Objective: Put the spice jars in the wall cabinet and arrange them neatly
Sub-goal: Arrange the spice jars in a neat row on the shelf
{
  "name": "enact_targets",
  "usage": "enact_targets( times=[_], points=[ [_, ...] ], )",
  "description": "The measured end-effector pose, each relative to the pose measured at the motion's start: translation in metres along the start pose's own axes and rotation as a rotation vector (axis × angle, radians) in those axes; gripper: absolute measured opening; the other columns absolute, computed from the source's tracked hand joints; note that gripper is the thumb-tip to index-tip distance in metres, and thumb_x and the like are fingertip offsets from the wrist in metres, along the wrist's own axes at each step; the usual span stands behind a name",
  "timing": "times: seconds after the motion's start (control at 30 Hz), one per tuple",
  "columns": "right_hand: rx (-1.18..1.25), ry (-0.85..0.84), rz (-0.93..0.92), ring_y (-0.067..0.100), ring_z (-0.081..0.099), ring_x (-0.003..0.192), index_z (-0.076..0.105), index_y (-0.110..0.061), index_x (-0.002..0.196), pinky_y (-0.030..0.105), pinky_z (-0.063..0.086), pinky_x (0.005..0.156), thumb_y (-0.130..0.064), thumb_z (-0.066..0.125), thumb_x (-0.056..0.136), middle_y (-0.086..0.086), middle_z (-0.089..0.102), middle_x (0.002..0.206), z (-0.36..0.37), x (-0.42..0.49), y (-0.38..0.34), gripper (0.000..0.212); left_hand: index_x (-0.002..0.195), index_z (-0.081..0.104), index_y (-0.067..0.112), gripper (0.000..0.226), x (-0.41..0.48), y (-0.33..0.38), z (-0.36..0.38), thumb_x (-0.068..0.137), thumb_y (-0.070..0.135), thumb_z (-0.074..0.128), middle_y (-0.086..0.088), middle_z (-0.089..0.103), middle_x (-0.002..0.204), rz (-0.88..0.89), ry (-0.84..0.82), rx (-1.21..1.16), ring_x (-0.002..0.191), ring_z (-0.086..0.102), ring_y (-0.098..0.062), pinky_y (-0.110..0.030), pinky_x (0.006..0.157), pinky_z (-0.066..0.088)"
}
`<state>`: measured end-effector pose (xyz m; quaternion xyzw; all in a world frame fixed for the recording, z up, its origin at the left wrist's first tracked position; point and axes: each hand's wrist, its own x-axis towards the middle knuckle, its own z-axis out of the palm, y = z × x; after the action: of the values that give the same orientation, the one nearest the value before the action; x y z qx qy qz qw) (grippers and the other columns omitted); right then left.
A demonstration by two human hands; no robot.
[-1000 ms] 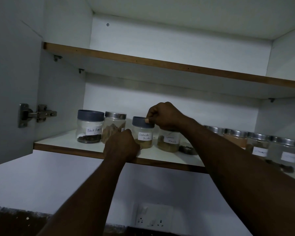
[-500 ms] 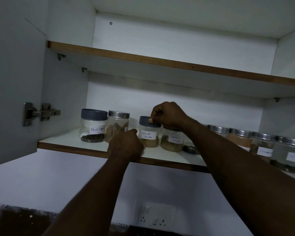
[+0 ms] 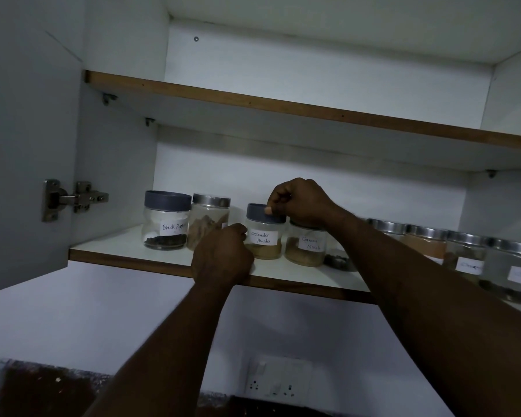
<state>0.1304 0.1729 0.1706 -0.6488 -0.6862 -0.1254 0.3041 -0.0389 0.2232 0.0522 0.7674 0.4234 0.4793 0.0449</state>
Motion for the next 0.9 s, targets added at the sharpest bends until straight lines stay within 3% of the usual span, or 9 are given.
enact_targets(
  times=[0.07, 0.17, 0.27, 0.37, 0.47, 0.53, 0.7, 0.8, 0.9],
  points=[
    [0.005, -0.010, 0.009, 0.002, 0.068, 0.084, 0.077, -0.030, 0.082, 0.025, 0.053, 0.073, -0.033, 0.084, 0.081, -0.014, 0.075, 0.083, -0.001, 0.000, -0.001, 0.008, 0.124, 0.068, 0.025, 0.046, -0.003, 0.002, -0.001, 0.080, 0.016, 0.075, 0.003, 0.071, 0.116, -0.011, 0.026, -0.017, 0.105, 0.064, -0.017, -0.025, 0.081, 0.042],
    [-0.018, 0.064, -0.011, 0.003, 0.067, 0.085, 0.076, -0.027, 0.083, 0.028, 0.055, 0.076, -0.039, 0.081, 0.083, -0.014, 0.073, 0.085, 0.002, 0.001, -0.008, 0.013, 0.105, 0.069, 0.019, 0.030, -0.014, 0.005, -0.002, 0.077, 0.009, 0.072, -0.001, 0.068, 0.096, -0.068, 0.239, -0.090, 0.085, 0.059, -0.016, -0.020, 0.063, 0.039],
    [-0.041, 0.142, -0.077, 0.007, 0.066, 0.092, 0.074, -0.026, 0.101, 0.029, 0.054, 0.082, -0.040, 0.078, 0.085, -0.011, 0.073, 0.100, 0.010, 0.007, -0.027, 0.021, 0.108, 0.058, 0.012, 0.038, -0.016, 0.007, -0.003, 0.075, 0.005, 0.073, -0.008, 0.060, 0.108, -0.149, 0.417, -0.171, 0.091, 0.062, -0.024, -0.026, 0.069, 0.049],
    [-0.037, -0.008, -0.159, 0.013, 0.064, 0.113, 0.063, -0.023, 0.134, 0.029, 0.051, 0.097, -0.023, 0.075, 0.089, -0.004, 0.068, 0.130, 0.021, 0.015, -0.053, 0.047, 0.120, 0.047, 0.010, 0.053, -0.012, 0.010, -0.006, 0.076, 0.005, 0.078, -0.012, 0.052, 0.123, -0.241, 0.454, -0.200, 0.099, 0.064, -0.030, -0.028, 0.073, 0.051],
    [-0.197, -0.182, -0.231, 0.018, 0.053, 0.132, 0.050, -0.023, 0.149, 0.032, 0.043, 0.109, -0.012, 0.069, 0.091, -0.001, 0.057, 0.148, 0.038, 0.022, -0.076, 0.062, 0.134, 0.042, 0.009, 0.069, -0.012, 0.011, -0.008, 0.076, 0.003, 0.078, -0.012, 0.047, 0.132, -0.268, 0.415, -0.199, 0.105, 0.064, -0.032, -0.032, 0.080, 0.055],
    [-0.262, -0.196, -0.244, 0.021, 0.056, 0.128, 0.054, -0.022, 0.146, 0.039, 0.045, 0.108, -0.011, 0.067, 0.092, 0.001, 0.061, 0.143, 0.048, 0.027, -0.082, 0.057, 0.140, 0.041, 0.008, 0.073, -0.010, 0.010, -0.010, 0.077, 0.004, 0.077, -0.012, 0.046, 0.137, -0.289, 0.361, -0.192, 0.110, 0.063, -0.032, -0.033, 0.086, 0.055],
    [-0.232, -0.075, -0.214, 0.015, 0.065, 0.110, 0.073, -0.027, 0.124, 0.036, 0.051, 0.097, -0.029, 0.078, 0.087, -0.005, 0.074, 0.119, 0.046, 0.033, -0.077, 0.037, 0.133, 0.050, 0.007, 0.056, -0.004, 0.004, -0.016, 0.084, 0.017, 0.076, -0.012, 0.055, 0.130, -0.278, 0.257, -0.208, 0.112, 0.061, -0.028, -0.030, 0.088, 0.051],
    [-0.151, -0.037, -0.190, 0.010, 0.065, 0.100, 0.077, -0.029, 0.111, 0.032, 0.051, 0.087, -0.046, 0.082, 0.080, -0.012, 0.073, 0.103, 0.043, 0.035, -0.070, 0.036, 0.122, 0.056, 0.004, 0.047, 0.006, -0.005, -0.022, 0.084, 0.023, 0.076, -0.013, 0.063, 0.119, -0.288, 0.129, -0.240, 0.110, 0.062, -0.029, -0.035, 0.091, 0.051],
    [-0.130, -0.015, -0.189, 0.009, 0.064, 0.095, 0.079, -0.031, 0.108, 0.029, 0.049, 0.082, -0.047, 0.075, 0.087, -0.015, 0.067, 0.094, 0.042, 0.038, -0.068, 0.027, 0.118, 0.058, 0.003, 0.041, 0.016, -0.012, -0.027, 0.085, 0.022, 0.074, -0.014, 0.067, 0.116, -0.305, 0.003, -0.299, 0.110, 0.063, -0.031, -0.034, 0.090, 0.049]
  ],
)
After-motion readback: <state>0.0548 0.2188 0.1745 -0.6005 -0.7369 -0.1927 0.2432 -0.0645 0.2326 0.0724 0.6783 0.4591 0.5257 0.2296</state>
